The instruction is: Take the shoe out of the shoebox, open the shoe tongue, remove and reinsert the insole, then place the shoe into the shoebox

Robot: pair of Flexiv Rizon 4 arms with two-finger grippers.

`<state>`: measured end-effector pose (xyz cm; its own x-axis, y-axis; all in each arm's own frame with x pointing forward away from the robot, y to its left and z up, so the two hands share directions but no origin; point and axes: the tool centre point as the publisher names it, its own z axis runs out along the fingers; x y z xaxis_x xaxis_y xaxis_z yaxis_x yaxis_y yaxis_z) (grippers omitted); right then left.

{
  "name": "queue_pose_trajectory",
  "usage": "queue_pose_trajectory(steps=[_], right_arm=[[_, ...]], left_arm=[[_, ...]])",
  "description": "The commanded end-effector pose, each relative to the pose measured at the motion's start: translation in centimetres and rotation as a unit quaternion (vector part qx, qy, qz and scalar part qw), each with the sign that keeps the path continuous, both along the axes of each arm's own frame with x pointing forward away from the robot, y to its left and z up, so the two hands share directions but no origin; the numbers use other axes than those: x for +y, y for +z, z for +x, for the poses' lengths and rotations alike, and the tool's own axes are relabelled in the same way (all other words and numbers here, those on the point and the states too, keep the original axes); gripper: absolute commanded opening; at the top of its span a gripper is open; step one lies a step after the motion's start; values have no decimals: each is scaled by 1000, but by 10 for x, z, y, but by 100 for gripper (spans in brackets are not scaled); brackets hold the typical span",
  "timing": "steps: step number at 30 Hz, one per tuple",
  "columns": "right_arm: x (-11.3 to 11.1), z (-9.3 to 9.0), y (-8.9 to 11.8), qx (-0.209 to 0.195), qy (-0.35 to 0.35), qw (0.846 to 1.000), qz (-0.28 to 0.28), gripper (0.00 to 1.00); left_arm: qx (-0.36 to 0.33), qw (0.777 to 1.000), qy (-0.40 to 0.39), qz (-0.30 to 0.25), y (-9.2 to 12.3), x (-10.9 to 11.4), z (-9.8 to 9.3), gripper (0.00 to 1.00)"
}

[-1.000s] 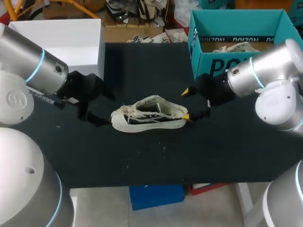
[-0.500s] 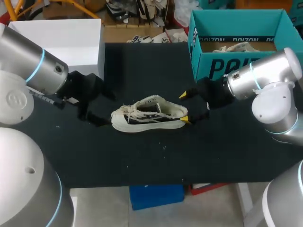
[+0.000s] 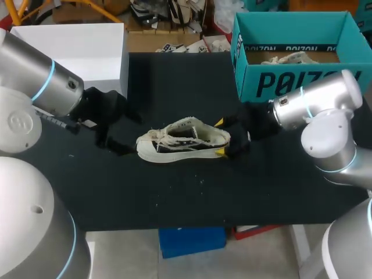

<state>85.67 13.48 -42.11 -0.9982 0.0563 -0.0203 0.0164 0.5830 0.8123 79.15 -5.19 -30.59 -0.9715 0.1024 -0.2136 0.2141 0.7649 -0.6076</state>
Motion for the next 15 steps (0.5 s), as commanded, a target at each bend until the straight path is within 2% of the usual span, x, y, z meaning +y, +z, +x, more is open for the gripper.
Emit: queue_pose_trajectory(steps=[1, 15], right_arm=[[4, 2, -6, 2, 0, 1000, 2, 100], [10, 3, -17, 10, 1, 1000, 10, 100]], left_arm=[[-2, 1000, 0, 0, -2, 0, -1, 100], [-2, 1000, 0, 0, -2, 0, -1, 100]])
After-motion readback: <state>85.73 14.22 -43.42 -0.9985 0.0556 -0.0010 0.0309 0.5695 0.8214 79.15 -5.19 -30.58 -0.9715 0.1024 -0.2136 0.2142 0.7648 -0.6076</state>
